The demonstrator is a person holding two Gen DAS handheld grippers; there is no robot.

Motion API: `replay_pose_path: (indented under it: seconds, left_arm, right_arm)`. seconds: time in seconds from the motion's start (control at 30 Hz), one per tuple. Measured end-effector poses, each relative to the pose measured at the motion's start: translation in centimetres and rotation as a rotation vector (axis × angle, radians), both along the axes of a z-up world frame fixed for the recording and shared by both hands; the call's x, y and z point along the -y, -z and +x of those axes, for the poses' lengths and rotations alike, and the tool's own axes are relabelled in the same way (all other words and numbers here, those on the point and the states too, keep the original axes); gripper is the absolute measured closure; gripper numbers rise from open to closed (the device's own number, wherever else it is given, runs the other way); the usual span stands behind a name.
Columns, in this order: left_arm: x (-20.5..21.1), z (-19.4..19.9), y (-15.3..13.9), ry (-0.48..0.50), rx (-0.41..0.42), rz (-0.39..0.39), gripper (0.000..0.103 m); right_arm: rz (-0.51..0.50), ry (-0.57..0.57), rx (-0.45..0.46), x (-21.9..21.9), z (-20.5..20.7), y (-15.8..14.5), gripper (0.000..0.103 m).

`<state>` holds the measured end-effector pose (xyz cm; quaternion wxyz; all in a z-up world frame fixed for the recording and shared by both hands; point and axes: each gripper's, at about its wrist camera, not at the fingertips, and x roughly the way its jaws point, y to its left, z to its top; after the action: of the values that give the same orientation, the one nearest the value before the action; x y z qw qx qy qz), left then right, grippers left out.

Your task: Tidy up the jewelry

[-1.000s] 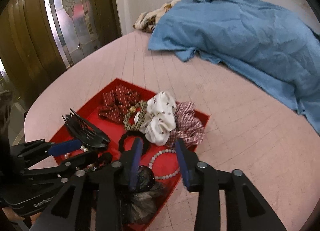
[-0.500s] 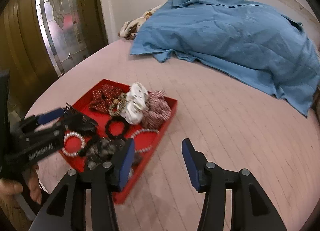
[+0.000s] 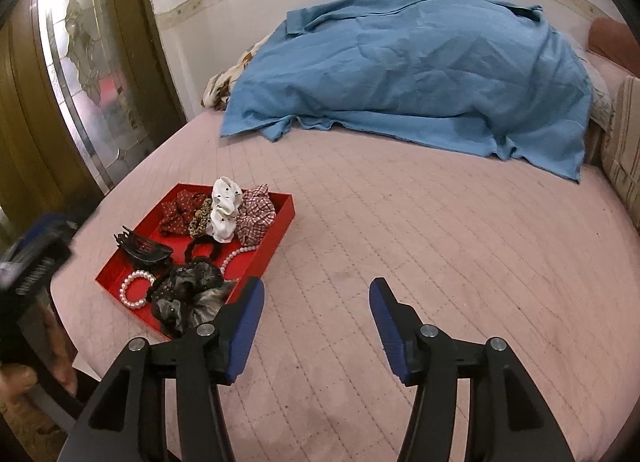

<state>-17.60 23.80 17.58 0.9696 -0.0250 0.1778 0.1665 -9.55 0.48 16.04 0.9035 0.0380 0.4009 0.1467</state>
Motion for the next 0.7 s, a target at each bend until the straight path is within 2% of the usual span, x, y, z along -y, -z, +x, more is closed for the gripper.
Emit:
replay_pose_path:
  seconds: [0.1, 0.33, 0.53, 0.7]
  left_arm:
    - [1.0, -1.6, -1.7, -0.028, 0.011, 0.035, 0.000]
    - [3.6, -4.4, -4.0, 0.013, 0.013, 0.017, 0.000]
    - [5.7, -4.3, -3.6, 0.025, -0.057, -0.017, 0.000]
    - [7.4, -3.8, -2.5, 0.022, -0.118, -0.019, 0.000]
  right_arm:
    - [0.018, 0.007, 0.008, 0.6, -0.7, -0.2, 0.043]
    - [0.067, 0.034, 0.037, 2.3, -2.4, -1.3, 0.039]
    - [0.048, 0.055, 0.106, 3.5, -4.2, -2.3, 0.031]
    - [0.002, 0.074, 0.150, 4.4, -5.1, -2.6, 0.029]
